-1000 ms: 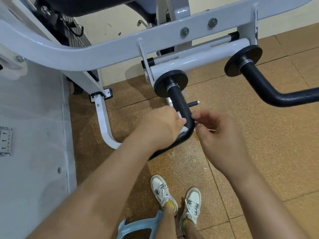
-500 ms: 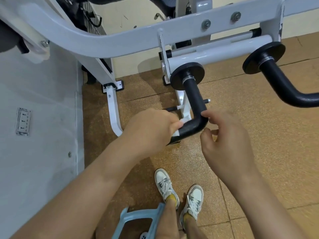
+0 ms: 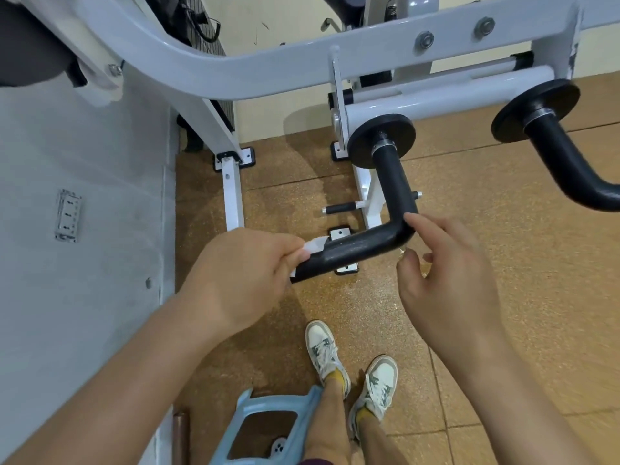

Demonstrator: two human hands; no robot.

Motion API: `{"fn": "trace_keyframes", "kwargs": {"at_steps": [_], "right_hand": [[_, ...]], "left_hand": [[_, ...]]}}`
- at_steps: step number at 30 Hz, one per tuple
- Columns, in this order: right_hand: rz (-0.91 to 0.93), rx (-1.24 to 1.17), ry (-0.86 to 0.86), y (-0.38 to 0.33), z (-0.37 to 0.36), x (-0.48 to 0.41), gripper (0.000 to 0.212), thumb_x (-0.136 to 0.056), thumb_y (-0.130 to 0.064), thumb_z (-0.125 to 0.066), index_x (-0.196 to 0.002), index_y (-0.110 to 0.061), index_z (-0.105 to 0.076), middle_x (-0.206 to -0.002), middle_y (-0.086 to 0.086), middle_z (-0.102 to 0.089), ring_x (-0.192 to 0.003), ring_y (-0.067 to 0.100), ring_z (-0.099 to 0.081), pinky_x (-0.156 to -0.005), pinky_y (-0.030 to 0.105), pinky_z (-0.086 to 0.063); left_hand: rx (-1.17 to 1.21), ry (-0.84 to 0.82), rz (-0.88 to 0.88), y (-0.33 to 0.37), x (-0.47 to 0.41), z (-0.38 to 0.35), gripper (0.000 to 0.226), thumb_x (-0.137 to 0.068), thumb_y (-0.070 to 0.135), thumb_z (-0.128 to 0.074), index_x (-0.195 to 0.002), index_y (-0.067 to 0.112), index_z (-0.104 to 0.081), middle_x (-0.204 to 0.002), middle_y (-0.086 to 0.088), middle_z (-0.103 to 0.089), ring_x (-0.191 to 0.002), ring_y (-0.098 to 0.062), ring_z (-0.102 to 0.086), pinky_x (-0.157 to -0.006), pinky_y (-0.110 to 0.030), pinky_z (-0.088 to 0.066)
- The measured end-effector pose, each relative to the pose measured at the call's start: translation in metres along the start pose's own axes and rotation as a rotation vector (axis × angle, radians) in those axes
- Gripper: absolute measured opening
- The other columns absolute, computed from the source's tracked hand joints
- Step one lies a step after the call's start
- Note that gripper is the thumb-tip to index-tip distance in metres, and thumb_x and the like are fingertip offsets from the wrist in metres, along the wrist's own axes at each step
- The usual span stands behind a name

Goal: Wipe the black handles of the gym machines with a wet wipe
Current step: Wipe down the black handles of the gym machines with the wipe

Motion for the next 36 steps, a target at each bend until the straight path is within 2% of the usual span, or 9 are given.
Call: {"fn": "trace_keyframes", "kwargs": {"at_steps": [3, 7, 11, 14, 21, 23, 28, 32, 36], "right_hand": [[0.009, -0.099, 0.051, -0.003, 0.005, 0.008, 0.038, -0.086, -0.004, -0.055, -0.123, -0.013, -0.062, -0.116, -0.002, -0.059, -0.108, 0.012, -0.054, -0.091, 0.037, -0.05], [-0.232, -0.693, 0.061, -0.012, 0.003, 0.043, 0.032, -0.087, -0.002, -0.059, -0.086, -0.03, -0.073, -0.085, -0.006, -0.07, -0.078, 0.004, -0.063, -0.066, 0.013, -0.049], [-0.751, -1.305, -0.404, -0.039, -0.068, 0.088, 0.017, -0.084, -0.01, -0.062, -0.092, -0.018, -0.074, -0.086, 0.001, -0.076, -0.074, 0.01, -0.071, -0.06, 0.023, -0.054], [-0.84, -1.567, -0.529, -0.062, -0.089, 0.098, 0.02, -0.089, -0.009, -0.054, -0.096, -0.003, -0.072, -0.071, 0.007, -0.073, -0.058, 0.011, -0.068, -0.047, 0.018, -0.051], [-1.021, -1.566, -0.072, -0.028, -0.111, 0.098, 0.017, -0.091, -0.002, -0.057, -0.096, -0.006, -0.073, -0.077, 0.009, -0.071, -0.065, 0.014, -0.06, -0.061, 0.022, -0.056], [-0.974, -1.599, -0.077, -0.04, -0.113, 0.092, 0.02, -0.093, -0.002, -0.054, -0.095, -0.006, -0.073, -0.086, 0.01, -0.073, -0.075, 0.015, -0.064, -0.069, 0.023, -0.056], [-0.884, -1.765, -0.22, -0.074, -0.107, 0.082, 0.027, -0.092, 0.009, -0.043, -0.105, 0.004, -0.066, -0.092, 0.015, -0.073, -0.086, 0.018, -0.071, -0.076, 0.022, -0.058], [-0.897, -1.695, -0.134, -0.056, -0.109, 0.076, 0.021, -0.09, 0.01, -0.049, -0.087, 0.002, -0.069, -0.071, 0.005, -0.066, -0.07, 0.011, -0.061, -0.073, 0.02, -0.053], [-0.882, -1.661, -0.036, -0.051, -0.111, 0.074, 0.021, -0.091, 0.008, -0.05, -0.093, 0.0, -0.069, -0.069, 0.001, -0.065, -0.068, 0.01, -0.056, -0.073, 0.019, -0.049]], "left_hand": [[-0.104, 0.061, 0.078, -0.003, 0.007, 0.007, 0.038, -0.093, 0.044, -0.03, -0.074, 0.027, -0.057, -0.056, 0.008, -0.053, -0.053, -0.007, -0.049, -0.049, -0.022, -0.032], [-0.186, 0.251, 0.155, -0.008, 0.035, 0.015, 0.022, -0.092, 0.034, -0.048, -0.085, 0.026, -0.068, -0.068, 0.009, -0.058, -0.064, -0.012, -0.05, -0.052, -0.022, -0.032], [0.037, 0.386, 0.242, 0.003, 0.065, 0.003, 0.032, -0.091, 0.027, -0.052, -0.121, 0.021, -0.062, -0.102, 0.004, -0.059, -0.093, -0.01, -0.05, -0.074, -0.014, -0.036], [0.207, 0.31, 0.161, 0.03, 0.076, -0.02, 0.048, -0.087, 0.016, -0.045, -0.133, 0.024, -0.051, -0.119, 0.01, -0.052, -0.109, -0.005, -0.047, -0.089, -0.013, -0.039], [0.452, 0.509, 0.37, 0.008, 0.097, -0.019, 0.035, -0.088, 0.018, -0.055, -0.119, 0.034, -0.065, -0.113, 0.026, -0.057, -0.109, -0.005, -0.056, -0.093, -0.024, -0.047], [0.433, 0.515, 0.36, 0.003, 0.089, -0.016, 0.035, -0.091, 0.015, -0.058, -0.121, 0.033, -0.064, -0.119, 0.024, -0.055, -0.112, -0.007, -0.055, -0.096, -0.027, -0.047], [0.547, 0.442, 0.317, -0.006, 0.061, -0.021, 0.033, -0.094, 0.015, -0.054, -0.123, 0.029, -0.062, -0.131, 0.017, -0.056, -0.122, 0.011, -0.046, -0.096, 0.0, -0.031], [0.574, 0.451, 0.302, -0.011, 0.059, -0.023, 0.034, -0.092, 0.012, -0.057, -0.121, 0.031, -0.063, -0.124, 0.02, -0.058, -0.118, 0.011, -0.049, -0.097, -0.004, -0.036], [0.525, 0.42, 0.252, -0.008, 0.051, -0.02, 0.033, -0.093, 0.01, -0.056, -0.122, 0.025, -0.064, -0.118, 0.024, -0.058, -0.113, 0.009, -0.053, -0.096, -0.008, -0.04]]}}
Point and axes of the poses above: each hand's wrist, its own x-axis away from the middle knuckle, its own z-axis out of the back of the hand, y = z × x, the point moved 8 cm from there along -x, towards the middle knuckle
